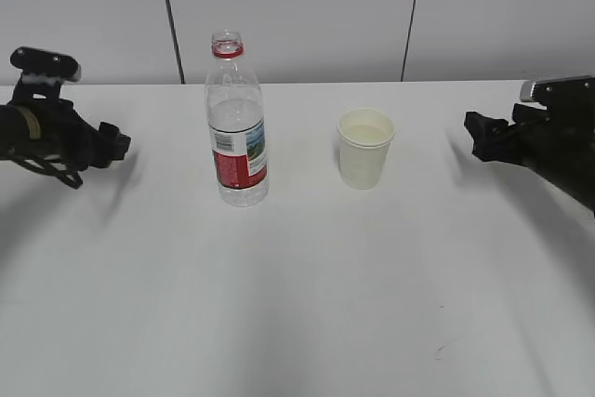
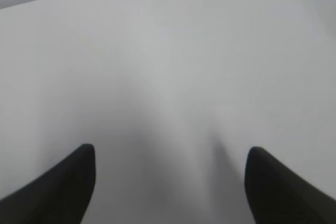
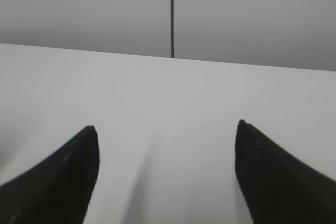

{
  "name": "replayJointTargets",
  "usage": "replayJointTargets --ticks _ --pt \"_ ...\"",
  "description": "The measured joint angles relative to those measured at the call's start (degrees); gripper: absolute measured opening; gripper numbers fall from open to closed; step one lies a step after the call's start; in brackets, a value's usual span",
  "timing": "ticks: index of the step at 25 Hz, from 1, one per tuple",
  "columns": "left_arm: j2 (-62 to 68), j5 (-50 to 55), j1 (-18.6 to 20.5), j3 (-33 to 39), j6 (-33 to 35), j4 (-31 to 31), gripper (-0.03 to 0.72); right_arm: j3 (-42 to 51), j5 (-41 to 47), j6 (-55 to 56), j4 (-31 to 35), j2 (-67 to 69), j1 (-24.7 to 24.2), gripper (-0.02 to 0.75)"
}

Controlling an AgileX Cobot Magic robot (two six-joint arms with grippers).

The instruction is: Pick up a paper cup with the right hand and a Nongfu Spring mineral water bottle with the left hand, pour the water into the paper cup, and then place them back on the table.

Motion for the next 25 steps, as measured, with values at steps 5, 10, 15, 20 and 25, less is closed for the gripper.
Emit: replayJointTargets --ticks 5,10,15,20,25 --pt "-0.54 19.32 0.0 -7.14 0.07 -1.08 0.525 0.0 13.47 -0.09 2.68 -6.26 0.0 0.594" --pt "-1.91 33.62 -0.06 -12.54 0.24 -4.13 0.525 -4.27 31.64 1.64 4.12 -11.12 0.0 0.594" --pt "-2.03 50.34 -0.06 -18.2 8.95 -12.53 0.525 -14.44 58.21 3.82 4.87 -12.67 0.0 0.593" --pt "-2.03 63.7 -0.06 -24.76 23.8 -27.72 0.525 -25.9 81.17 3.47 7.43 -12.67 -0.04 0.593" --pt "-2.03 75.73 -0.11 -33.27 26.76 -33.93 0.525 -37.0 99.24 -6.01 15.63 -12.67 -0.04 0.593"
